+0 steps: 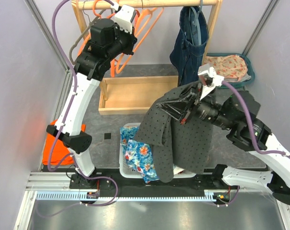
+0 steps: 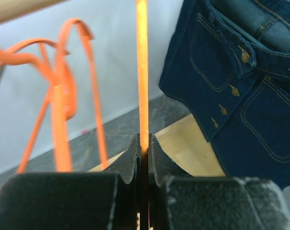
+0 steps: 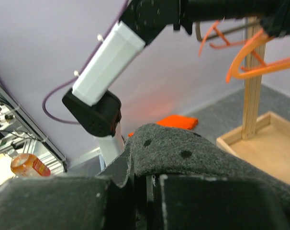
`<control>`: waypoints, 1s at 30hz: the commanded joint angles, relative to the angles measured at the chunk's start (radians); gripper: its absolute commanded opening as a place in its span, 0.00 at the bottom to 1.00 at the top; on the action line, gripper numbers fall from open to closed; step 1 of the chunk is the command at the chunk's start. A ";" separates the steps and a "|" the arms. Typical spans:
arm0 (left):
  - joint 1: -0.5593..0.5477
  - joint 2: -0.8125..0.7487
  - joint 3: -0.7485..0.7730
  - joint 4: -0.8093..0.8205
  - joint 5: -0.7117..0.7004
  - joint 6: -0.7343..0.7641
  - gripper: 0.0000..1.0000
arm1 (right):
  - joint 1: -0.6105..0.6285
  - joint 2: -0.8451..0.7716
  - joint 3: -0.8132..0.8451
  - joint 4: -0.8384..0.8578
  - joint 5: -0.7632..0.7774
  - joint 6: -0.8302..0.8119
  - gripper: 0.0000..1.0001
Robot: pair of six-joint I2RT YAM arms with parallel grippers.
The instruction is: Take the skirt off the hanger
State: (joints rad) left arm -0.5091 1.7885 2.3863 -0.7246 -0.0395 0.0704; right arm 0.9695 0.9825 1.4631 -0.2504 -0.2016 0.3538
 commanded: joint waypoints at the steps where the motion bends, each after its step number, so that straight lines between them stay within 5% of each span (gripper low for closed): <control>1: 0.026 0.025 0.062 0.070 0.148 -0.060 0.02 | 0.002 -0.027 -0.035 0.080 0.028 0.027 0.00; 30: 0.092 0.057 -0.030 0.039 0.099 -0.078 0.02 | 0.001 -0.073 -0.329 0.165 0.076 0.163 0.00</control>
State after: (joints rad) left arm -0.4271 1.8545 2.3848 -0.7097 0.1074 0.0116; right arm 0.9695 0.9428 1.1526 -0.1276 -0.1436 0.4923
